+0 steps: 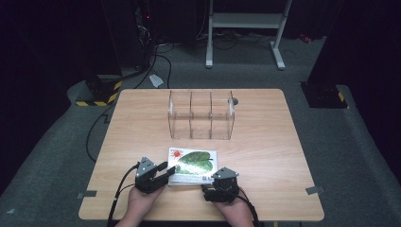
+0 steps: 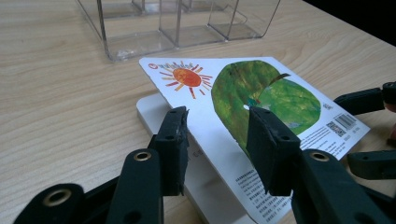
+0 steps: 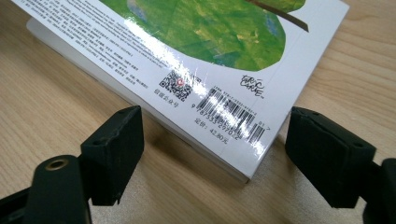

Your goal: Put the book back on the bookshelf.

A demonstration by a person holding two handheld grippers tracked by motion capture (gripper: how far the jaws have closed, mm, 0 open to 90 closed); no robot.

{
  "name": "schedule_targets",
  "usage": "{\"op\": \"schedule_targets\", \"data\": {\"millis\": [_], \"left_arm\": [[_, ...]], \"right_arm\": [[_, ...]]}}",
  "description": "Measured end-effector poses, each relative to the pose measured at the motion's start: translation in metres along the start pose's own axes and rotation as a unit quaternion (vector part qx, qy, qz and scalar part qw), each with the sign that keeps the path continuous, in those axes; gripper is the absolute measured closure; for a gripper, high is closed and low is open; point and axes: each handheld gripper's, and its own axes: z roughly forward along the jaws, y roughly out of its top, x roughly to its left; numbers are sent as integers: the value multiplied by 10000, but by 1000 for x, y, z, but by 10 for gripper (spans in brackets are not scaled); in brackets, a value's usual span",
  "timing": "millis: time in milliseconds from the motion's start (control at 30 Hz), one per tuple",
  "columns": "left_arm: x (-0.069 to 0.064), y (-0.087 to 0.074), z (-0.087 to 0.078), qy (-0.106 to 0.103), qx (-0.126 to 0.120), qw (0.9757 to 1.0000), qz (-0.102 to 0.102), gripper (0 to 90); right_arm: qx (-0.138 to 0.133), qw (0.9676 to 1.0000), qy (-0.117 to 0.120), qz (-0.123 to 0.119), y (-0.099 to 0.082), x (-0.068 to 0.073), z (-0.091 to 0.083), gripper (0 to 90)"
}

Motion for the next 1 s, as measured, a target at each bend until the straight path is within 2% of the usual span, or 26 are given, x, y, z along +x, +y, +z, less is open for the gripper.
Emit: {"op": "schedule_targets", "data": {"millis": [100,133,200,367,433,500,567,600,767,867,967,1000], "left_arm": [[1,0,0,-6,0,10000,48,582],[1,0,0,-6,0,10000,48,582],[3,-1,2,-32,80,10000,-19,580],[4,-1,3,-54,98,9999,-8,567],[3,-1,3,-83,95,9999,-58,564],[3,-1,3,-83,96,9999,-52,524],[4,-1,5,-77,110,9999,-100,488],[5,-1,5,-120,123,9996,-206,469],[7,0,9,-253,209,9991,-286,416],[11,1,16,-368,343,9976,-477,389],[13,2,20,-441,435,9967,-533,375],[14,3,23,-533,489,9956,-598,375]], "right_arm": [[-133,9999,20,83,-1,-2,-2,245],[-121,9997,62,189,-1,-2,-3,246],[-106,9996,92,233,-1,-3,-3,245],[-174,9997,38,141,-1,-3,-3,255],[-171,9997,49,170,-1,-3,-3,257],[-211,9995,51,211,-2,-3,-4,267],[-214,9995,51,207,-2,-3,-5,268],[-208,9995,46,214,-2,-3,-5,268],[-202,9996,22,196,-2,-2,-4,268],[-203,9997,2,161,-2,-2,-4,269],[-200,9997,-16,140,-2,-1,-4,269],[-198,9997,-14,152,-2,-1,-4,269]]}}
